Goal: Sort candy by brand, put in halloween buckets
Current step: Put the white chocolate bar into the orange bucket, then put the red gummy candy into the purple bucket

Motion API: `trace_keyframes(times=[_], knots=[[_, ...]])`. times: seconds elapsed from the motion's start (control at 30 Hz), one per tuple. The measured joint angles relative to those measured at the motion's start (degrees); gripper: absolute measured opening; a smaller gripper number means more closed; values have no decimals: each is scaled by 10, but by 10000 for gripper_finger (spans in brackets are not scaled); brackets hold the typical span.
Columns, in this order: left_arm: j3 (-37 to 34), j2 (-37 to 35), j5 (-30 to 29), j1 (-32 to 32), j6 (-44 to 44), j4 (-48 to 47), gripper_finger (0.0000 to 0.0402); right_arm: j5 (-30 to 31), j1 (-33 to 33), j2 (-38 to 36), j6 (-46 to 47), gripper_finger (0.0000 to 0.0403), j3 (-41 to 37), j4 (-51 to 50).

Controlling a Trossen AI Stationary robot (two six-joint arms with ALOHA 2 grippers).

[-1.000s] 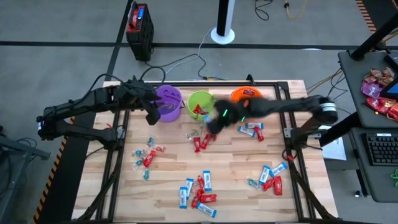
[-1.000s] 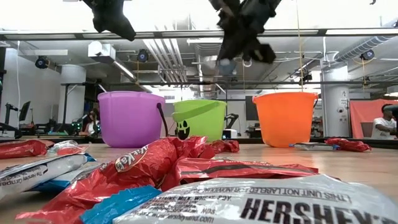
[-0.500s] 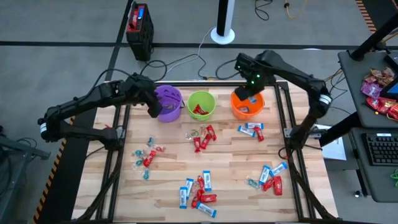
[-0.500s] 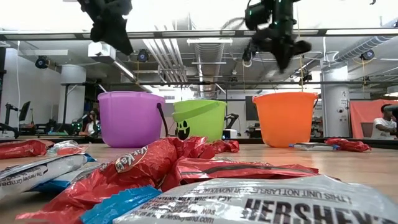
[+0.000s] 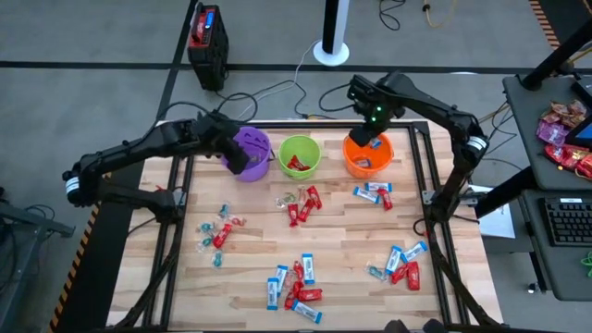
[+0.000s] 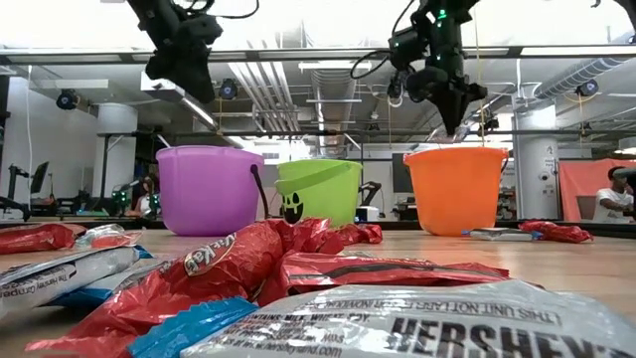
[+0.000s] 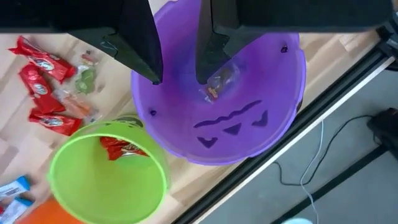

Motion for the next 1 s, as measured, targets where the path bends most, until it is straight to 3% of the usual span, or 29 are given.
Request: trace_keyframes(times=[0.17, 0.4, 0.47, 0.6, 0.67, 0.83, 1.0], knots=[[0, 23, 0, 4, 0, -4, 79, -52, -7, 0, -17, 23, -23, -3], [0, 22, 38, 4, -1, -59, 79, -40, -8, 0, -26, 103, -40, 17], [0, 17, 100, 4, -12, -90, 79, -40, -10, 0, -36, 125, -40, 24], [-3, 6, 298, -5, -23, -144, 78, -45, -13, 0, -57, 157, -40, 75], [-12, -3, 339, -26, -41, -164, 78, -50, -14, 0, -67, 167, -39, 102], [-67, -42, 313, -122, -98, -167, 86, -66, -14, 0, -77, 177, -39, 144], [-145, -69, 261, -216, -122, -114, 126, -71, -14, 0, -76, 178, -39, 156]])
